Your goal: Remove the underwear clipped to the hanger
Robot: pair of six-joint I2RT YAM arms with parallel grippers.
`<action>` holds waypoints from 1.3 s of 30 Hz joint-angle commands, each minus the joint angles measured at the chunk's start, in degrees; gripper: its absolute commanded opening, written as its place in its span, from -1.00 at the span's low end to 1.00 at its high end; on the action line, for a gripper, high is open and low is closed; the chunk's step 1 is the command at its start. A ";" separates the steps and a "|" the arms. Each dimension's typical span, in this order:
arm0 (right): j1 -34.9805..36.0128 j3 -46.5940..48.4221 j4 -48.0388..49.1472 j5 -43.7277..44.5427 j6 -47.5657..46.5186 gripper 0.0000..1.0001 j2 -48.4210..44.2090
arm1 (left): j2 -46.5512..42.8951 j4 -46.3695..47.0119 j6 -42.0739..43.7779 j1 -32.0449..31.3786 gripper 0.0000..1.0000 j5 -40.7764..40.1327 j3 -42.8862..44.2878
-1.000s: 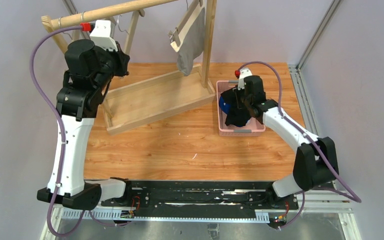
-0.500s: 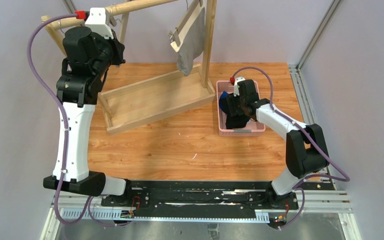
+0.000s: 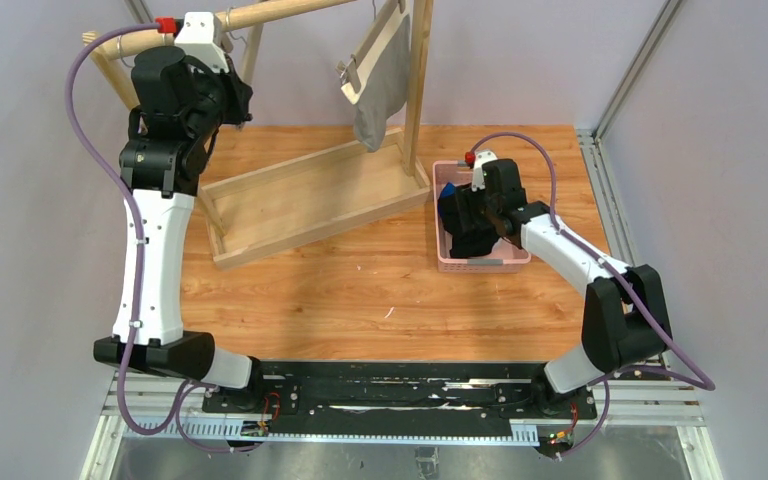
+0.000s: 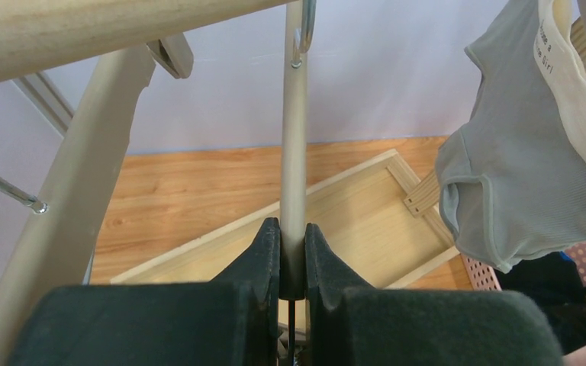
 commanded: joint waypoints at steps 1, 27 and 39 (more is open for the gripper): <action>-0.66 -0.51 0.60 -1.65 0.83 0.28 -1.11 | -1.34 1.61 0.02 0.71 -0.49 1.12 -0.42; 1.06 -2.19 2.24 0.75 1.25 0.29 -8.99 | -12.87 1.99 -1.81 0.47 0.35 12.76 3.73; 3.38 -3.89 0.95 2.36 0.91 0.29 -18.89 | 6.27 3.67 2.02 -19.11 0.45 7.59 20.91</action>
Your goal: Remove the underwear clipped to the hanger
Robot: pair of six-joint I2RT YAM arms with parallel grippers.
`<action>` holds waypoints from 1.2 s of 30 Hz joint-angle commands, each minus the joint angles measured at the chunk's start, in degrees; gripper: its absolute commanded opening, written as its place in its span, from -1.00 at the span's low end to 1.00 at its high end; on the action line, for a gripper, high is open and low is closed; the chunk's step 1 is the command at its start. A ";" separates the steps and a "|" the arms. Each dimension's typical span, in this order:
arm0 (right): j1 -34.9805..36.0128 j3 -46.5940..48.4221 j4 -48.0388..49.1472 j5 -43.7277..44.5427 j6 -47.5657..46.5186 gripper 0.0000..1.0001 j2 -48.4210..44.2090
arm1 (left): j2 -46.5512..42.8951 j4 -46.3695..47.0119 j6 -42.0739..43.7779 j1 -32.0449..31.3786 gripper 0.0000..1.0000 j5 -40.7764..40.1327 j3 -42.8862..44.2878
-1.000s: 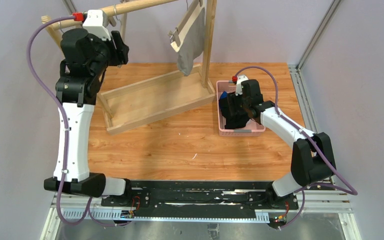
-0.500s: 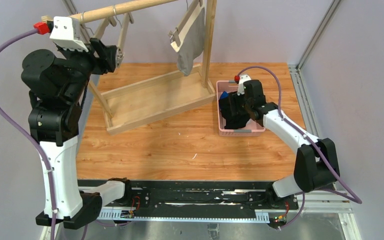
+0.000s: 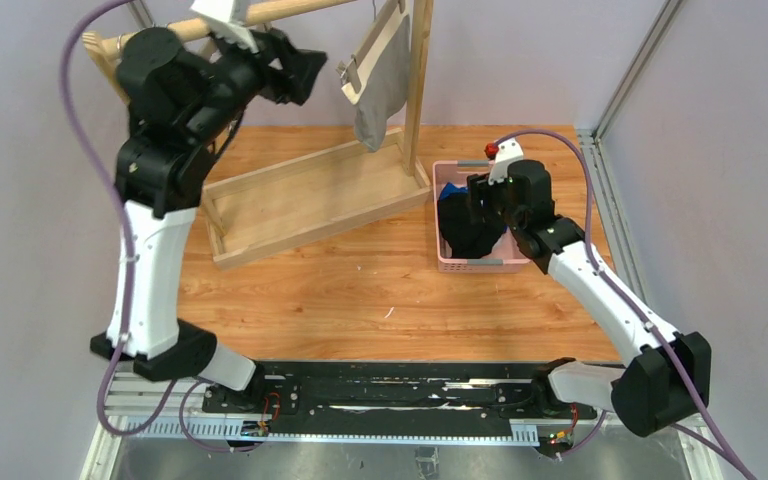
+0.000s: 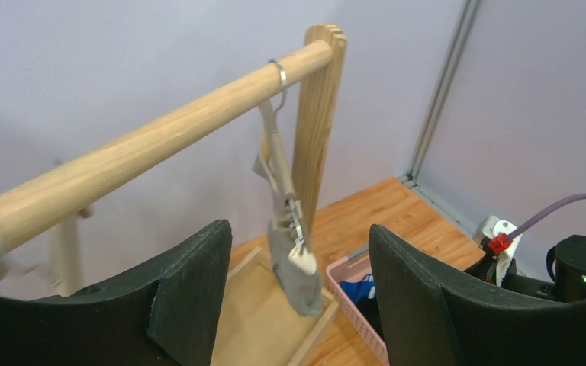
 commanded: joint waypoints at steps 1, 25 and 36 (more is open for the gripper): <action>1.73 -2.03 0.08 1.54 -0.15 0.29 -3.41 | 7.94 0.68 2.68 -5.06 0.45 -0.25 6.35; 8.58 -12.50 1.07 0.35 0.81 0.31 -16.29 | 15.81 18.46 4.55 -5.68 0.33 -5.82 -1.29; 11.91 -14.31 0.93 1.07 1.54 0.31 -18.27 | 22.00 18.39 5.05 -5.68 0.16 -5.85 3.90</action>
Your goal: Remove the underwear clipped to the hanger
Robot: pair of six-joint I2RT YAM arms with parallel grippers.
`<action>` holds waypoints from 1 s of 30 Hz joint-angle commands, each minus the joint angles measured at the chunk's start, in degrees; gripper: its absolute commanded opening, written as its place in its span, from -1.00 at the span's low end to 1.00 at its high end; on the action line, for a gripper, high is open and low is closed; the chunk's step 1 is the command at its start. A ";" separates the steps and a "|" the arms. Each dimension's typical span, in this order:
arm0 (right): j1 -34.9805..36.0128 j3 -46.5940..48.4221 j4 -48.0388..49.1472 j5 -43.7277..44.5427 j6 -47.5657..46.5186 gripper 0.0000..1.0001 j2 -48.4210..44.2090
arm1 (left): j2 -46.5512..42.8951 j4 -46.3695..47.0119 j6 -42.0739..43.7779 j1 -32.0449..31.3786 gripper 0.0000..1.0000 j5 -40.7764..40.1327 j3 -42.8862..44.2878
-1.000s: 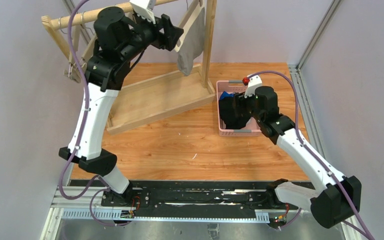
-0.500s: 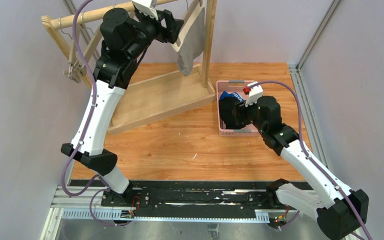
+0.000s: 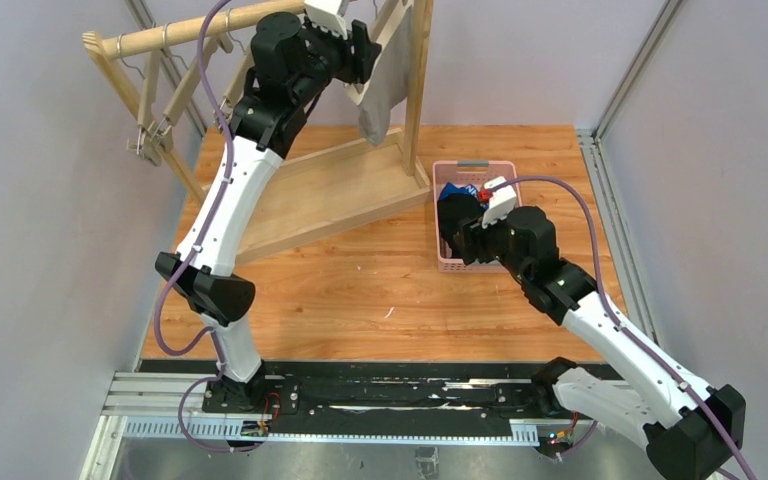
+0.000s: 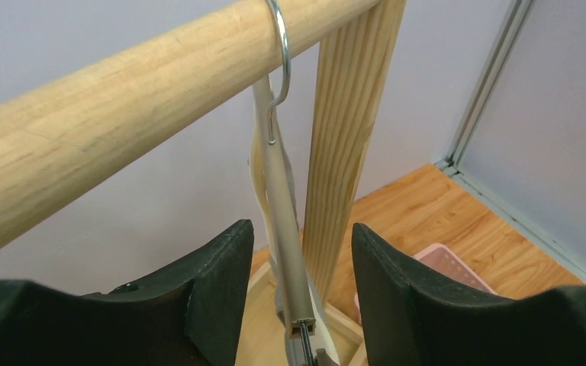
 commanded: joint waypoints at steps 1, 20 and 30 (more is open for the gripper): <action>2.06 -1.27 0.99 1.15 1.02 0.31 -0.83 | 0.23 2.29 1.14 -0.09 0.14 -1.12 2.59; 4.70 -1.12 2.98 1.74 0.78 0.31 1.74 | 3.53 -0.70 4.10 0.49 -0.38 -3.13 2.57; 5.48 -2.54 4.52 1.80 0.55 0.31 1.17 | 5.70 -1.50 4.05 0.69 -0.82 -2.91 2.29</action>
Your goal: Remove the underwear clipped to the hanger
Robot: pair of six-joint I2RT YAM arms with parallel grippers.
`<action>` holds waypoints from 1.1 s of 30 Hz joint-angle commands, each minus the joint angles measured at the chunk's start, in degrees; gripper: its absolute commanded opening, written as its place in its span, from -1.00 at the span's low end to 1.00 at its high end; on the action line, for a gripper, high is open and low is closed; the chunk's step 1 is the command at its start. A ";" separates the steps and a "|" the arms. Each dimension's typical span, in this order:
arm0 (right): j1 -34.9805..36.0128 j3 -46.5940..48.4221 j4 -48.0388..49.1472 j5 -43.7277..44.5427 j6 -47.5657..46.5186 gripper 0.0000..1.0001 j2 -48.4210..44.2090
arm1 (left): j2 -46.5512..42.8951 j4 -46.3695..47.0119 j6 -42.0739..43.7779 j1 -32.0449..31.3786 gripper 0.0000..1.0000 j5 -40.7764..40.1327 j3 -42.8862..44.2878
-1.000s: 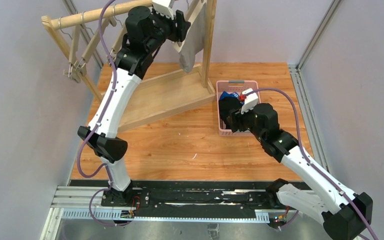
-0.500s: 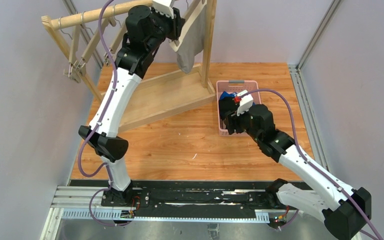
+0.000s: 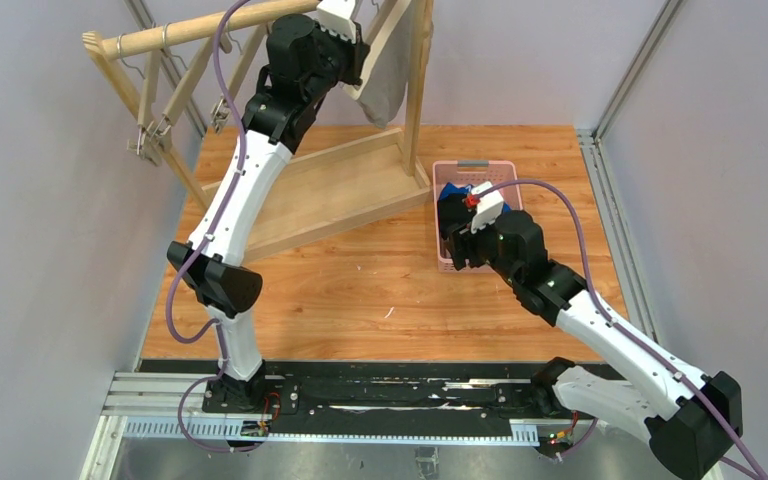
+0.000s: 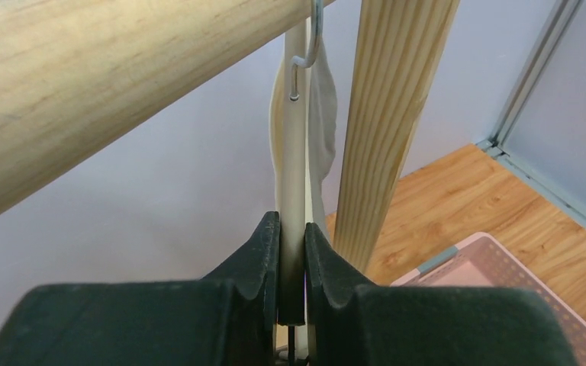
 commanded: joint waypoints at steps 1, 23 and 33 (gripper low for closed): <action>1.27 -1.58 2.09 0.82 0.50 0.31 -0.53 | 1.44 -0.67 0.27 0.41 -0.90 -0.10 0.97; 2.20 -3.47 2.74 1.66 1.35 0.30 1.41 | -4.30 6.91 -1.47 1.67 -1.00 -6.10 -1.57; 2.37 -3.13 3.46 1.57 1.52 0.31 1.81 | -9.73 6.05 0.14 1.90 -1.00 -7.45 -6.70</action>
